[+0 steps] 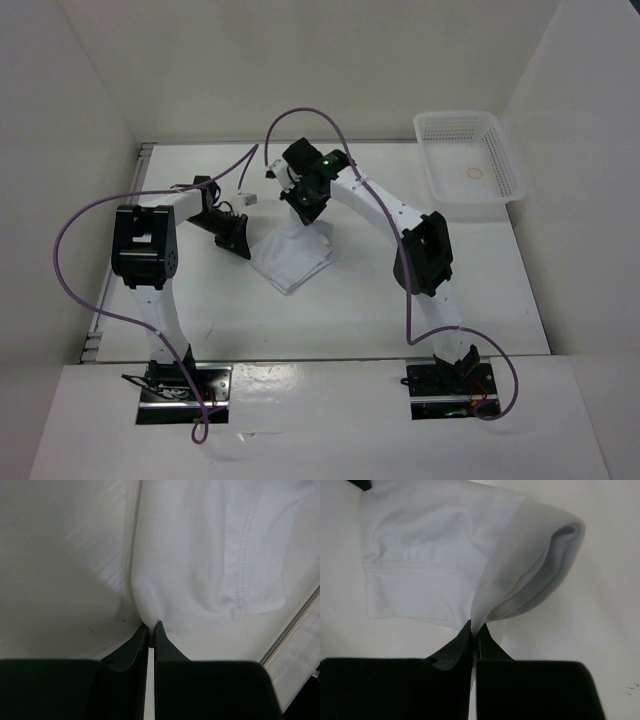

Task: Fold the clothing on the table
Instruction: Fold the skirt

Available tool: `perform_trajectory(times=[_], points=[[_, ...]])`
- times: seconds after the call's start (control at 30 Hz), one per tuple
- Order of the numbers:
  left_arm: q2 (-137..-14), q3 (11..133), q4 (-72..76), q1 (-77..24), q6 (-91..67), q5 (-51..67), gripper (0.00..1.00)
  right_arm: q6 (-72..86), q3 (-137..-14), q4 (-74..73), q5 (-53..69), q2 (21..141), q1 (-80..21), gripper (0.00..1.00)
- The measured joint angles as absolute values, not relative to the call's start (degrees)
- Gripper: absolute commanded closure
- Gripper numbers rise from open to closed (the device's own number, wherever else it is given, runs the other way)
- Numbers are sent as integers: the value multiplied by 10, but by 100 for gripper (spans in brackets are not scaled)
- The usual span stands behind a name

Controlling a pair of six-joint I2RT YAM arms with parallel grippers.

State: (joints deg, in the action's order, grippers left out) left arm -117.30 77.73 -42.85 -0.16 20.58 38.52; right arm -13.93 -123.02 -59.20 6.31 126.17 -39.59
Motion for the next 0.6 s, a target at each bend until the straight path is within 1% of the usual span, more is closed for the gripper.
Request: perform_trajectory(times=[0.2,0.6], points=[[-1173,777,-428,-2,205,387,99,-139,-1234,-611,46,1265,-456,100],[-1173,776,-424,-1,190,389,99,-131,-1363,-650,48,1366,-517,100]])
